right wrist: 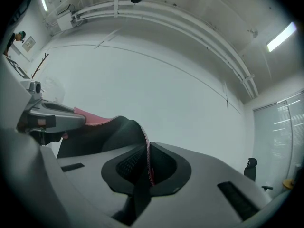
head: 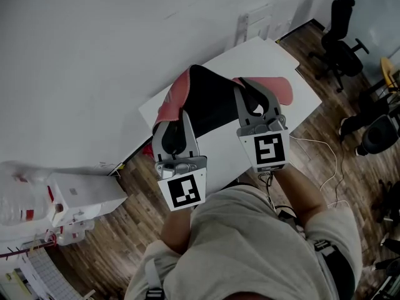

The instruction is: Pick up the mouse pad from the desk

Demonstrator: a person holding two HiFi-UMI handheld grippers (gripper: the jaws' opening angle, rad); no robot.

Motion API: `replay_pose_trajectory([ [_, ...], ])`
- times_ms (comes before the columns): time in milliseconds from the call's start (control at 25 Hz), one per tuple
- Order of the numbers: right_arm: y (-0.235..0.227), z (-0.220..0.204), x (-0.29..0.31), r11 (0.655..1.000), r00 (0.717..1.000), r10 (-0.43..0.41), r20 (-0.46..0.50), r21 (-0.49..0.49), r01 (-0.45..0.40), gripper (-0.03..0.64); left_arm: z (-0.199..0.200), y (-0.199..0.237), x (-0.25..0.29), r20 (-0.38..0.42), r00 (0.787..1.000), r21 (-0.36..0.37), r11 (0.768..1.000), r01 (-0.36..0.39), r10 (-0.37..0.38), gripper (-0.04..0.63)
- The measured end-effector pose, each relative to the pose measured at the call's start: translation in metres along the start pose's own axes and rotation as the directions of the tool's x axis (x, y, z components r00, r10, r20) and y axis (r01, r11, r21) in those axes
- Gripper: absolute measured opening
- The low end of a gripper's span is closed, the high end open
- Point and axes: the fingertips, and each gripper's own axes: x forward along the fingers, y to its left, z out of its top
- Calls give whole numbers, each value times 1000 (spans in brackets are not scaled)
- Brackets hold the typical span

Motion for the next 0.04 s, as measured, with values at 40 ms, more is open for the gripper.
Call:
replay_pose_trajectory([
  [40,0,0,-3,1000,1000,-1,-3,-2,1,51,0,-1,-1,0,1000,-1,1000,3,-3,31],
])
